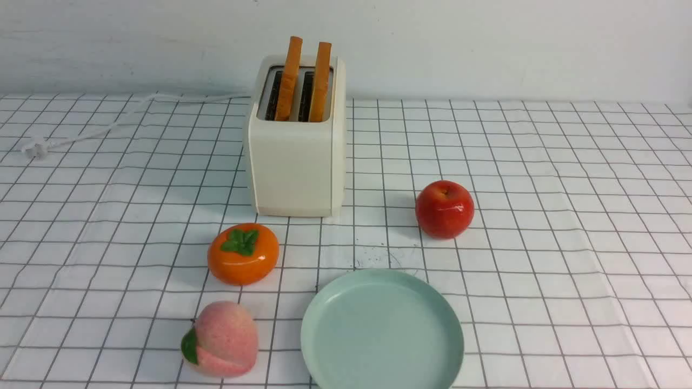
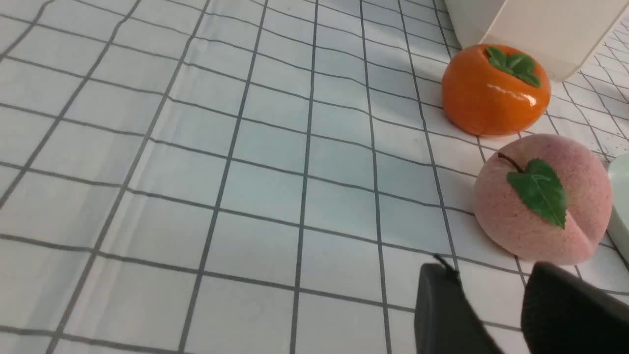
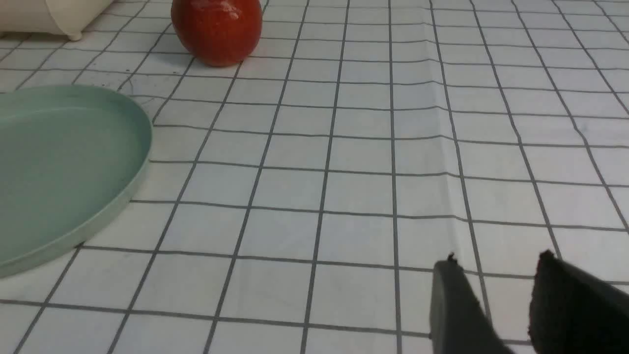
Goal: Take toasted bread from bread machine on white checkered table place on plate.
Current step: 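Reach for a toast slice standing in the toaster with the left gripper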
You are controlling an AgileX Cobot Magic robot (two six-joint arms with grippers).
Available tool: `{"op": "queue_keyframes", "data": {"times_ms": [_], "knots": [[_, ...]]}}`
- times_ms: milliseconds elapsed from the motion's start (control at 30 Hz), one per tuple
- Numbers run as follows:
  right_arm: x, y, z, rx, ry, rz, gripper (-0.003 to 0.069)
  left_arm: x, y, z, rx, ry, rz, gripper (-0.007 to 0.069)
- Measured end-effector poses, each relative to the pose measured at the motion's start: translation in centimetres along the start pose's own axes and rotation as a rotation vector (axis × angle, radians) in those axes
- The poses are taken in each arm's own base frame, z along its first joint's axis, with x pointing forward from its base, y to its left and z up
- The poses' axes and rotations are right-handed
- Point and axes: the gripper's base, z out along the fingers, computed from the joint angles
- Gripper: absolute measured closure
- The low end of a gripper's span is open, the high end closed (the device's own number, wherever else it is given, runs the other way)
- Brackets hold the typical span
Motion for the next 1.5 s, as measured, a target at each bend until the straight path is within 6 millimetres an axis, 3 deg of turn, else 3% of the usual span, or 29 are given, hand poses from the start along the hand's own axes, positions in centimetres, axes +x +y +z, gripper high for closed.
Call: {"op": "queue_keyframes", "data": {"times_ms": [1233, 1333, 1500], "knots": [[0.0, 0.0, 0.0, 0.0, 0.0, 0.0, 0.0418, -0.1, 0.0, 0.0, 0.001, -0.007, 0.001, 0.0386], [0.0, 0.0, 0.0, 0.0, 0.0, 0.0, 0.0418, -0.8, -0.4, 0.0, 0.049, -0.084, -0.139, 0.0386], [0.0, 0.0, 0.0, 0.0, 0.0, 0.0, 0.0418, -2.2, -0.9, -0.3, 0.174, -0.2, -0.617, 0.0386]]}}
